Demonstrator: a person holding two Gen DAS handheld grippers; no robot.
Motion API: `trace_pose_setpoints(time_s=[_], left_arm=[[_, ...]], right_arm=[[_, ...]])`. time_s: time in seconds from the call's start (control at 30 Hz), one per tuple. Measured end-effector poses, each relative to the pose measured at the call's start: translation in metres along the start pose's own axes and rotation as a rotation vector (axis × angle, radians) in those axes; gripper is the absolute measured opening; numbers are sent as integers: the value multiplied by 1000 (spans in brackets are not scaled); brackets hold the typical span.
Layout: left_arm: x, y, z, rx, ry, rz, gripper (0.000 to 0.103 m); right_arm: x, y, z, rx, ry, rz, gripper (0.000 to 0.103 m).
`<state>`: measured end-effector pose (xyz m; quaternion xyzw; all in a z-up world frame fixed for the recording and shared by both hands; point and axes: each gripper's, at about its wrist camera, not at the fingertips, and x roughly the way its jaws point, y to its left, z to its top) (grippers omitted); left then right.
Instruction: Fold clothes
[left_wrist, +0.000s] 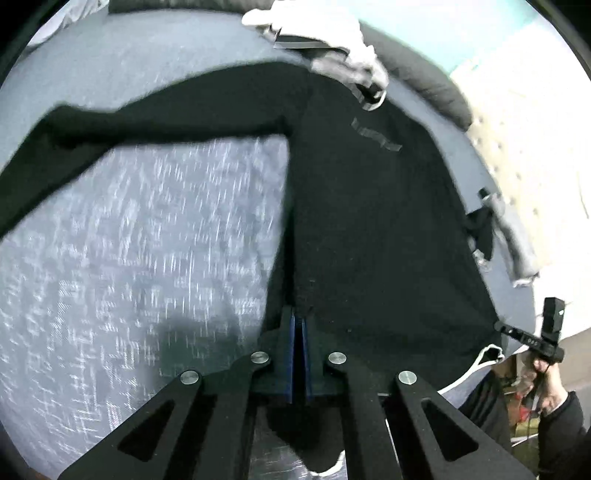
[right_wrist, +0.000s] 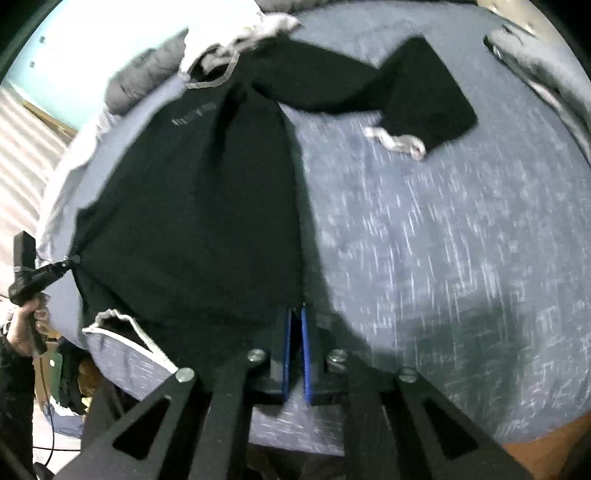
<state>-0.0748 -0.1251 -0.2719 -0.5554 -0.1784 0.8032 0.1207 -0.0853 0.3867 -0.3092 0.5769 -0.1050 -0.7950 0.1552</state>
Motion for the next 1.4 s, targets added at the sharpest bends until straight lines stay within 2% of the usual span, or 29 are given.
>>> trace_pose_setpoints(time_s=[0.1, 0.17, 0.23, 0.27, 0.33, 0.43, 0.5, 0.57, 0.63, 0.73, 0.87, 0.9, 1.03, 1.07, 1.13, 1.27, 1.4], left_arm=[[12, -1, -5, -24, 36, -28, 5], [8, -3, -5, -15, 22, -29, 7], [3, -3, -5, -15, 8, -25, 20], [1, -2, -5, -15, 1, -24, 22], [-3, 1, -5, -19, -6, -21, 30], [-8, 3, -5, -22, -13, -18, 32], [-10, 3, -8, -14, -12, -20, 32], [-13, 4, -11, -5, -11, -22, 33], [-16, 4, -15, 5, -7, -24, 41], [-19, 3, -29, 27, 22, -23, 46], [-12, 4, -50, 41, 80, -36, 46], [-9, 6, -56, 36, 96, -41, 46], [0, 10, -71, 24, 117, -58, 44], [1, 9, -73, 24, 117, -70, 41], [2, 7, -77, 33, 121, -77, 7], [-6, 2, -78, 44, 103, -85, 6], [-33, 3, -83, 56, 60, -103, 6]], right_arm=[[3, -2, -1, 30, 6, -5, 5], [-1, -3, 0, 42, -1, -12, 6], [-6, -4, 2, 51, -7, -32, 7], [-10, -7, 0, 50, -13, -39, 8], [-21, -9, -3, 63, -34, -28, 20], [-28, -4, -5, 60, -39, 34, 36], [-23, 8, -8, 21, -1, 40, 38], [-14, 18, -13, -24, 58, 8, 38], [-5, 18, -13, -17, 82, -3, 38], [-2, 17, -19, 4, 95, 2, 38], [-1, 15, -27, 24, 105, 13, 38], [0, 15, -29, 28, 106, 15, 35], [0, 17, -30, 5, 90, 21, 8], [-3, 17, -31, 0, 81, 23, 6], [-9, 17, -32, -8, 63, 28, 4], [-29, 14, -31, -21, 20, 35, 3], [-44, 11, -33, -49, -7, 17, 3]])
